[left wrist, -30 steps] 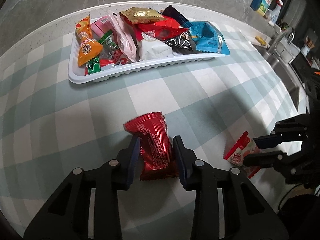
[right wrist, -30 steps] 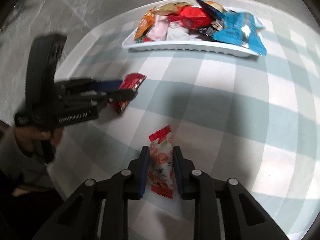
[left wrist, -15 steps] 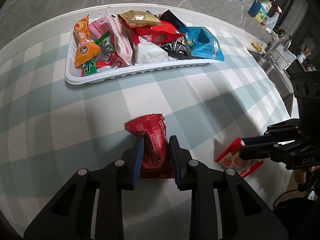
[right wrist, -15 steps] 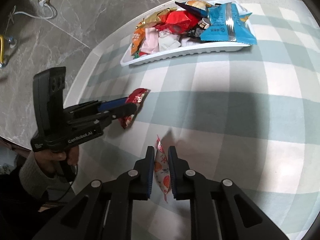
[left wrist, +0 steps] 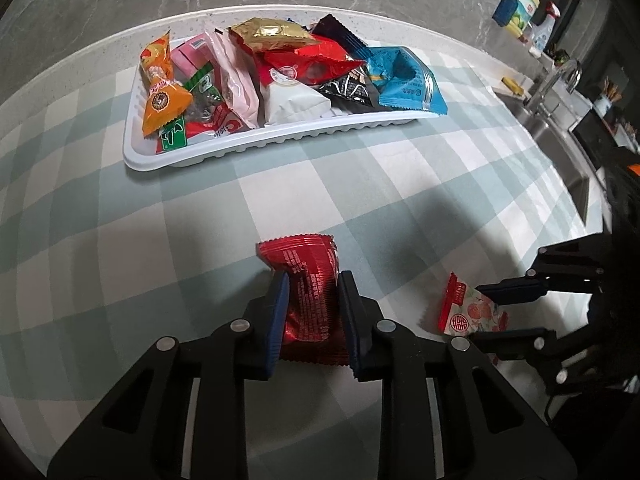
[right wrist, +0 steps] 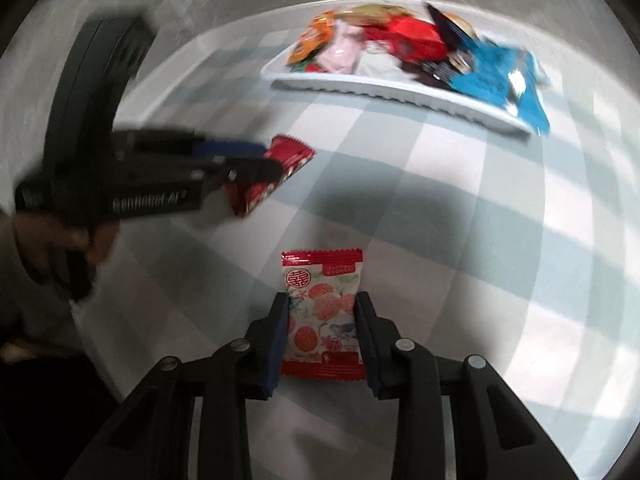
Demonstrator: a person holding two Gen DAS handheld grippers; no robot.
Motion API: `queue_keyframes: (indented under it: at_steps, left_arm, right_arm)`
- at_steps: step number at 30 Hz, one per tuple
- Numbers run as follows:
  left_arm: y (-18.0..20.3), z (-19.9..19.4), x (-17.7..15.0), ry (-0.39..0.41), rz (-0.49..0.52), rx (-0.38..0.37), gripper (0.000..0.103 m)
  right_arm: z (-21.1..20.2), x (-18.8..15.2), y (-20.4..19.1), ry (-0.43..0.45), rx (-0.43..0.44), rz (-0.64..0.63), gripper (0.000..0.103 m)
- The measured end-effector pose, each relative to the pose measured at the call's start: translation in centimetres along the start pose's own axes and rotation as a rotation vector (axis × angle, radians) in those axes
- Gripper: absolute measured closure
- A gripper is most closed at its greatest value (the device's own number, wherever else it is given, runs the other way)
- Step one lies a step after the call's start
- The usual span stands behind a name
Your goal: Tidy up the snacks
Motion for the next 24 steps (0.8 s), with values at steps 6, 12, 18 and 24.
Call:
queue_keyframes:
  at_steps: [6, 12, 18, 24]
  left_arm:
    - [-0.4, -0.3, 0.4, 0.012, -0.1, -0.079, 0.086]
    - [-0.3, -0.9, 1.2, 0.036, -0.142, -0.121, 0.09]
    - [0.0, -1.4, 2.8, 0.063, -0.163, -0.154, 0.092]
    - [-0.3, -0.7, 3.2, 0.054, -0.197, -0.168, 0.092]
  right_arm:
    - [-0.9, 2.3, 2.1, 0.059, 0.211, 0.316, 0.068]
    - [-1.3, 3.9, 3.3, 0.105, 0.325, 0.482, 0.068]
    - [-1.0, 6.5, 3.4, 0.139, 0.354, 0.504, 0.068]
    - [-0.6, 7.9, 3.8, 0.154, 0.366, 0.524, 0.068]
Point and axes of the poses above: each gripper's, at about its wrist camera, not at the fingertips, and z roughly the way its jaws point, y to its right, x to its top, the point moved 8 cm from there along z, roughly the way its jaws point, and after that the axes turned 8 degrees about y, right-handed, at the moved point
